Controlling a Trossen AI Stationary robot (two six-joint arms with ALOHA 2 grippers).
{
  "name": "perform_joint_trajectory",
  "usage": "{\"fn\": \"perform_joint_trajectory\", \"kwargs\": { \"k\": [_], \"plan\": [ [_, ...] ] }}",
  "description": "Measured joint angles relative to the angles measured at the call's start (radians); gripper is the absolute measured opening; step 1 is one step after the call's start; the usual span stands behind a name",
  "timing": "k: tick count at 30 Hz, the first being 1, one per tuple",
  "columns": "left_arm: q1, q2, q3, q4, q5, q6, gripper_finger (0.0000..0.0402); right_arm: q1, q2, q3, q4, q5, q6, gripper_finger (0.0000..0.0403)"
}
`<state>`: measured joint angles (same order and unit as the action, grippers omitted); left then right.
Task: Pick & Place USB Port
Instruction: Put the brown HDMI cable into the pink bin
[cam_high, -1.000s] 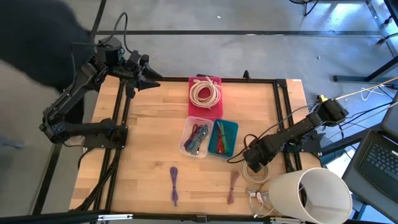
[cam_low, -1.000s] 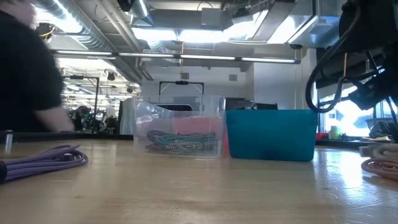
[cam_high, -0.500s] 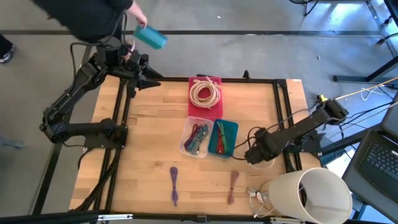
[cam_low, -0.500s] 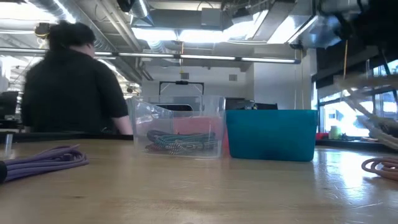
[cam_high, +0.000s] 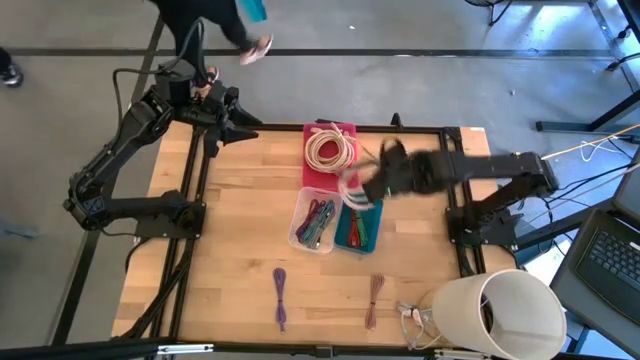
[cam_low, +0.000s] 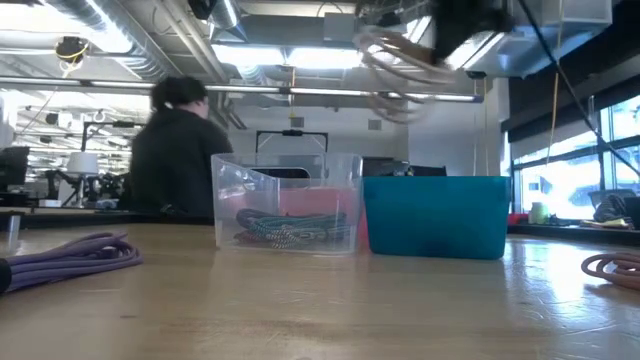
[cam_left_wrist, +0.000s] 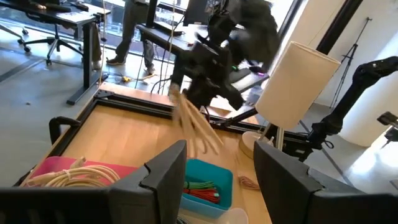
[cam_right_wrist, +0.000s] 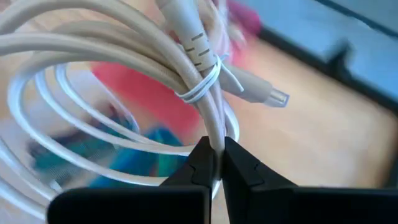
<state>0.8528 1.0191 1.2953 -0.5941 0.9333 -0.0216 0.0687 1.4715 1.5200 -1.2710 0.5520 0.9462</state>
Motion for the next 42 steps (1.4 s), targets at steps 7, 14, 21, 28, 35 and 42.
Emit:
{"fn": "perform_joint_trajectory", "kwargs": {
  "k": [7, 14, 21, 28, 35, 42],
  "plan": [
    [0.000, 0.000, 0.000, 0.000, 0.000, 0.000, 0.0179, -0.352, 0.044, 0.003, 0.376, -0.238, -0.388, 0.0012],
    [0.000, 0.000, 0.000, 0.000, -0.011, 0.000, 0.0179, -0.501, 0.193, 0.042, 0.465, -0.438, -0.481, 0.0012],
    [0.000, 0.000, 0.000, 0.024, -0.025, -0.001, 0.0179, -0.505, 0.465, 0.491, 0.129, -0.448, -0.610, 0.0012],
    [0.000, 0.000, 0.000, 0.045, -0.024, -0.018, 0.0179, -0.548, 0.746, 0.819, -0.206, -0.535, -0.679, 0.0012],
    [-0.002, 0.000, 0.000, 0.045, -0.023, -0.018, 0.0179, -0.580, 0.787, 0.731, -0.138, -0.545, -0.728, 0.0012],
    [-0.003, 0.000, 0.000, 0.045, -0.022, -0.018, 0.0179, -0.632, 0.833, 0.732, -0.026, -0.533, -0.746, 0.0012]
  ]
}}
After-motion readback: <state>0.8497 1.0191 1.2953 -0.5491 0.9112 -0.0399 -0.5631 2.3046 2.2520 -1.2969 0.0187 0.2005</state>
